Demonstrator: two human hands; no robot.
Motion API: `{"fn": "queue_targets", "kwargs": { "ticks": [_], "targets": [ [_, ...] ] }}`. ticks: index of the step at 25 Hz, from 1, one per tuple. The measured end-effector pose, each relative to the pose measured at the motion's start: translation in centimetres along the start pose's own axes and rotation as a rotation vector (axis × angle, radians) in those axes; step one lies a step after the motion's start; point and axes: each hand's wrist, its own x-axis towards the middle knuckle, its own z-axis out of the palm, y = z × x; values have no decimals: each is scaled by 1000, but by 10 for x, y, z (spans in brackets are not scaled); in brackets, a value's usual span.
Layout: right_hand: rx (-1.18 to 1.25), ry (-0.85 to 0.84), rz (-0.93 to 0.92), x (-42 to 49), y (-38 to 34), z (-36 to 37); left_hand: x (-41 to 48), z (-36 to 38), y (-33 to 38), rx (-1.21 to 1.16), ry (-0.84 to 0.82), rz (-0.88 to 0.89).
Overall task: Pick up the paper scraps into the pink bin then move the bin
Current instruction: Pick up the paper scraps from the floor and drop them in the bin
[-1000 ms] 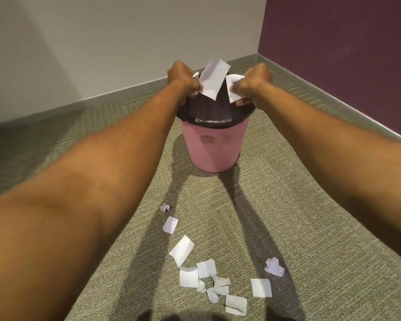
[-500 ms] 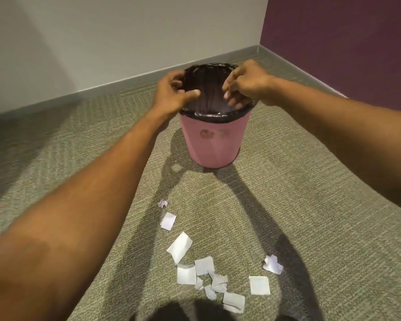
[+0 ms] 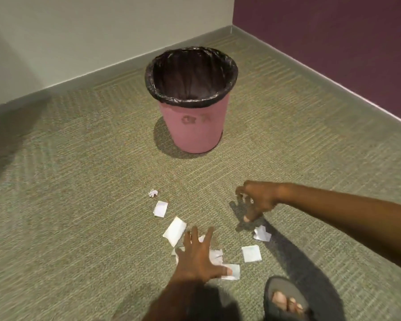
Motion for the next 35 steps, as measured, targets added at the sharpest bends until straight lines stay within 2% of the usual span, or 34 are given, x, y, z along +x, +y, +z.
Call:
{"fn": "queue_targets", "kwargs": {
  "ticks": [3, 6, 9, 12, 14, 18, 20, 28, 35],
  "targets": [
    [-115, -98, 119, -4, 14, 72, -6, 32, 5, 225, -78, -30],
    [-77, -48, 178, -17, 15, 131, -4, 42, 13, 272, -119, 1],
    [-141, 74, 199, -29, -6, 164, -4, 46, 22, 331, -11, 68],
    [-168, 241, 122, -29, -22, 177, -3, 48, 24, 364, 45, 115],
    [-164, 291, 41, -26, -27, 180, -3, 48, 23, 371, 145, 177],
    [-196, 309, -65, -22, -33, 184, -3, 49, 17, 462, 188, 262],
    [-188, 309, -88, -21, -30, 177, -2, 47, 16, 360, 195, 279],
    [-131, 299, -109, -13, -27, 170, 5, 36, 13, 202, 165, 300],
    [-113, 335, -109, -12, -25, 169, 19, -7, 15, -87, 303, 171]
  ]
}}
